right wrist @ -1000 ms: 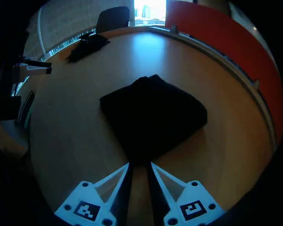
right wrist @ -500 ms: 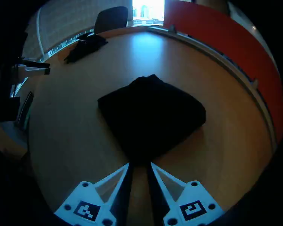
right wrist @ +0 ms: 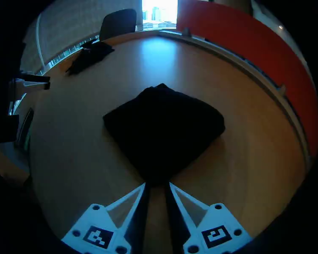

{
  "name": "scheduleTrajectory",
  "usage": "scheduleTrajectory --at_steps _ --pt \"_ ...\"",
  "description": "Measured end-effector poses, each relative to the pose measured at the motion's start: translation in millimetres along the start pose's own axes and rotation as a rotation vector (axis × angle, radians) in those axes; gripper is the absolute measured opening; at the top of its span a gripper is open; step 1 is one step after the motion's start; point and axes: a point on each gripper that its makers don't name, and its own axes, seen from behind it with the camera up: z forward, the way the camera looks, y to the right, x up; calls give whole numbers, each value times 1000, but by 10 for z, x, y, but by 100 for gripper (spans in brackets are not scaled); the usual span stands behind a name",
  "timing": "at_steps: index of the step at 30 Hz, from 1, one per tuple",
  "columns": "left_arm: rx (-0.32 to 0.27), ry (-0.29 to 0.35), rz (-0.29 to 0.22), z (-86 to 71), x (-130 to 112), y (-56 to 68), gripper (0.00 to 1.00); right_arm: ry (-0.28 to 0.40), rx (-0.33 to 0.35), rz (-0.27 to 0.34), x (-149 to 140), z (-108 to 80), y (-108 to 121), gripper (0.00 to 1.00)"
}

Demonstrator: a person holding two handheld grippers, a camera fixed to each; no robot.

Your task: Fold towel

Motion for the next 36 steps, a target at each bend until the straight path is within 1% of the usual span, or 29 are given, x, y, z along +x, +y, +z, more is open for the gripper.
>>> scheduleTrajectory --at_steps 5,7,9,11,13,15,21,27,36 --pt "-1 0 0 3 -3 7 98 0 5 -4 3 -5 -14 25" --pt "-2 0 -1 4 -3 11 98 1 9 -3 4 -9 -22 20" --pt "-2 0 -1 4 -3 15 98 2 13 -1 6 -11 -30 12" --pt "-2 0 0 3 0 16 98 5 17 4 13 -5 -34 7" --pt "-2 0 1 2 2 16 99 7 21 5 17 -2 -37 5" --pt "-2 0 2 1 3 15 98 9 25 5 20 -1 -39 5" --pt "-2 0 -1 7 10 13 98 16 24 -24 33 -32 -47 5" --pt "-3 5 4 4 39 23 98 42 16 -29 141 -86 -25 5" --pt "-7 18 5 -17 120 50 98 133 -19 -52 562 -342 69 5"
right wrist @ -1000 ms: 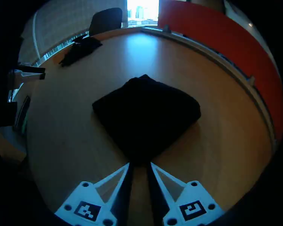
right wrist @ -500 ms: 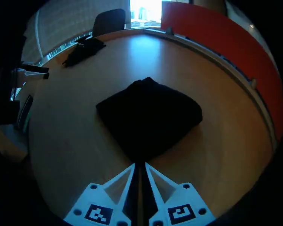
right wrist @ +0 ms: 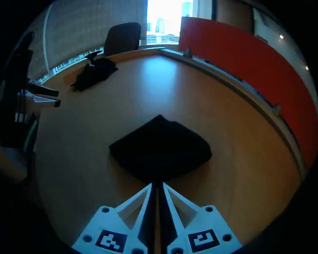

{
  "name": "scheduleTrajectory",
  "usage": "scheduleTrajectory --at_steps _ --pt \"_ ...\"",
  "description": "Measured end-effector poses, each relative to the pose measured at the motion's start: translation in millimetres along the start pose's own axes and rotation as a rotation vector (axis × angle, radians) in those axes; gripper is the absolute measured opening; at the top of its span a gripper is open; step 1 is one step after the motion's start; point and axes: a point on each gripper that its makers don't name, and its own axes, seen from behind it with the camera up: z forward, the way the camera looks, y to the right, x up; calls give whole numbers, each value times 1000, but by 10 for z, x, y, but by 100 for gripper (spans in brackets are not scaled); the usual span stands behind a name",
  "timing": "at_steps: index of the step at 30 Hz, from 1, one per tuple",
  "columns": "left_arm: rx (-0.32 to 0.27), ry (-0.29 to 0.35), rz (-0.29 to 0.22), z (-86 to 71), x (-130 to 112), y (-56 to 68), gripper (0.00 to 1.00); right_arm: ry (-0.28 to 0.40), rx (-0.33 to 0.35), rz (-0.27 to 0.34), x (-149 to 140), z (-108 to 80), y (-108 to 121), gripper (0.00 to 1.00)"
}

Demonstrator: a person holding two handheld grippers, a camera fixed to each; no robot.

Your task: Fold towel

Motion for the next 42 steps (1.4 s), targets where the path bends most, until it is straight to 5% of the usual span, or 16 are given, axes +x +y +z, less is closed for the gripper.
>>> scheduleTrajectory --at_steps 19,42 --pt "-25 53 50 -100 334 134 99 174 -79 -69 1006 -672 346 5" --pt "-68 72 75 -97 509 339 98 226 -172 -38 1094 -1277 807 5"
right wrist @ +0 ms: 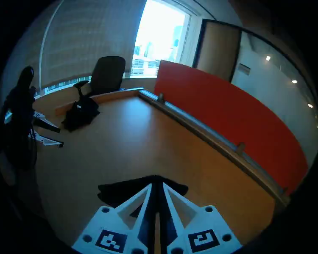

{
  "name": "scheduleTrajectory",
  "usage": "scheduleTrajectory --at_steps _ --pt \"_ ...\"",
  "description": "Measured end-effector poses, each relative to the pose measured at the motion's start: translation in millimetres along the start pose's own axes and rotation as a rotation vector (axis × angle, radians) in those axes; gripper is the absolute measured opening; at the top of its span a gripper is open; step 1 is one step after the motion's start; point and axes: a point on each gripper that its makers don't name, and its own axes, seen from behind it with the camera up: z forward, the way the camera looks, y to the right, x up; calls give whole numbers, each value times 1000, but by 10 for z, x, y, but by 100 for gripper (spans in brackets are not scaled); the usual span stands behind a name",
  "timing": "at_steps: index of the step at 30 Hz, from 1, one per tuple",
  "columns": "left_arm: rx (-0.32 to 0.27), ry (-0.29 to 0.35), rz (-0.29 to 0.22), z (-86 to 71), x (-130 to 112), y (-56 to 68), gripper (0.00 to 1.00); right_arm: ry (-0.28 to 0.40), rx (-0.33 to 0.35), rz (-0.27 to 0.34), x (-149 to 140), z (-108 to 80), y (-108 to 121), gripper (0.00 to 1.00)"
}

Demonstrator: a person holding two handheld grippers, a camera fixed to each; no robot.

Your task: Fold towel

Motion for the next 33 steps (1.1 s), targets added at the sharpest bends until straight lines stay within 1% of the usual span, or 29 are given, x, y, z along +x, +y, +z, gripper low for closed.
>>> scheduleTrajectory --at_steps 6,18,24,33 --pt "-8 -2 18 35 33 51 98 1 -23 27 -58 -165 203 5" --pt "-20 -15 42 128 59 180 98 -6 -82 105 -321 -540 750 6" --pt "-22 -16 51 171 103 231 98 -17 -105 124 -464 -729 1032 6" --pt "-15 -15 56 205 156 237 98 -33 -151 163 -670 -1003 1528 6"
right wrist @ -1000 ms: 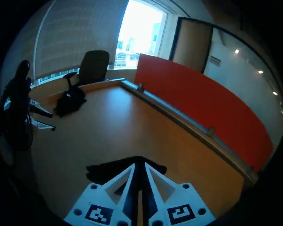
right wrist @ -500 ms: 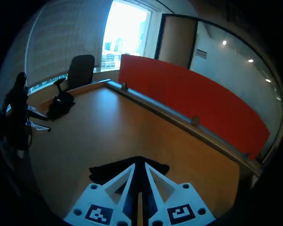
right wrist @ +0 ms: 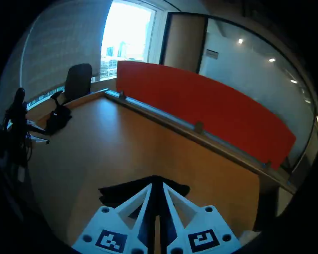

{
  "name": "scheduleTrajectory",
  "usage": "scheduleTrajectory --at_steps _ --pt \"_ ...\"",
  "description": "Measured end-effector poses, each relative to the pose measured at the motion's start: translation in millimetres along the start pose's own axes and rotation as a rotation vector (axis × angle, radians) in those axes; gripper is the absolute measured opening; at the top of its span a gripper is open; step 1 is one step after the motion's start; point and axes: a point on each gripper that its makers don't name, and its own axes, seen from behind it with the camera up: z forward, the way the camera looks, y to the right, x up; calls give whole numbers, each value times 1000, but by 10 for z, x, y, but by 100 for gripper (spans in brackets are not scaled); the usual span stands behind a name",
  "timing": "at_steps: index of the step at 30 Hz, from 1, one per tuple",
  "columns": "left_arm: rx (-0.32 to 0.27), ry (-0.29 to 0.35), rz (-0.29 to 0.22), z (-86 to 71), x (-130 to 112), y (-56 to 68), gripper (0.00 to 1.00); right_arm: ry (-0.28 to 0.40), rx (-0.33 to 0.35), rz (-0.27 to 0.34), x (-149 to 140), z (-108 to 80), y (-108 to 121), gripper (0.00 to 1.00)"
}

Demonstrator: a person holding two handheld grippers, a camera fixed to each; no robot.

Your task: Fold towel

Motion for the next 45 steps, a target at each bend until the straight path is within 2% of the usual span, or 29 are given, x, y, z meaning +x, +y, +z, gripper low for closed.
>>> scheduleTrajectory --at_steps 8,17,24,36,45 --pt "9 -6 7 11 15 -19 99 -25 -53 23 -149 -86 479 6" --pt "22 -8 15 24 50 -34 98 -51 -97 48 -309 -152 878 6" --pt "27 -8 20 29 76 -31 98 -66 -127 57 -402 -191 1135 6" --pt "27 -8 34 29 116 44 98 -107 -168 77 -637 -224 1550 6" --pt "31 -9 42 9 128 93 98 -132 -181 98 -840 -262 1669 6"
